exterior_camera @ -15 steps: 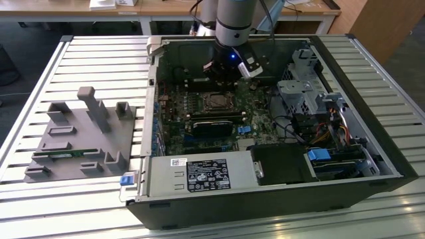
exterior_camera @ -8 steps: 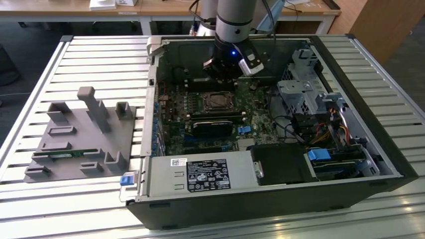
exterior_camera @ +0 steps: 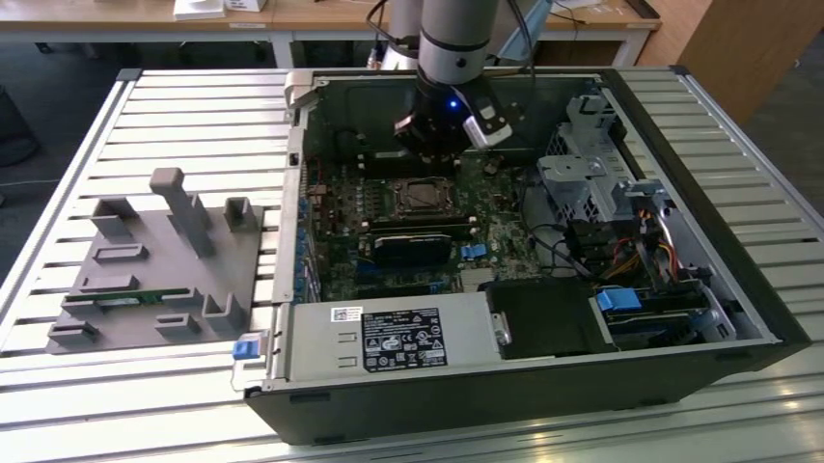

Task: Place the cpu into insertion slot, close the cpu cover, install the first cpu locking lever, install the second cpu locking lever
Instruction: 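Install the first cpu locking lever, then install the second cpu locking lever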

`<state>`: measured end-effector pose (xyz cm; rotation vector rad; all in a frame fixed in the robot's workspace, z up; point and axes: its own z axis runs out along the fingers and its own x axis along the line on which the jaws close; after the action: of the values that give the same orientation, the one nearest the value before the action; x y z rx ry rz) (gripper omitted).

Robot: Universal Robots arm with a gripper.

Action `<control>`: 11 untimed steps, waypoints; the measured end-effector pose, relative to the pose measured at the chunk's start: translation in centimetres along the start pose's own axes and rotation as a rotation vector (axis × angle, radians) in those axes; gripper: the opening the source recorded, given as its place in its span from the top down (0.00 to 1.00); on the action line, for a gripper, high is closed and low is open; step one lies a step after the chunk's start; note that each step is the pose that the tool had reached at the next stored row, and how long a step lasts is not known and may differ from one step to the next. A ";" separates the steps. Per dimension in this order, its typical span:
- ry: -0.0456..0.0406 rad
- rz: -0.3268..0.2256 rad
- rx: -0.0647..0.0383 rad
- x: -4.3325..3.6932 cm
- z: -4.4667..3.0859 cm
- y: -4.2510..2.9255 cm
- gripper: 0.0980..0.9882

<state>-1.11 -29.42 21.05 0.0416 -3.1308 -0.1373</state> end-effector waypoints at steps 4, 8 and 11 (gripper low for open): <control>0.0000 0.000 0.000 0.01 -0.02 -0.15 0.98; 0.0000 0.000 0.000 0.00 -0.02 -0.28 0.98; 0.0000 0.000 0.000 0.00 -0.04 -0.42 0.98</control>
<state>-1.11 -29.84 21.05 0.0416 -3.1308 -0.1373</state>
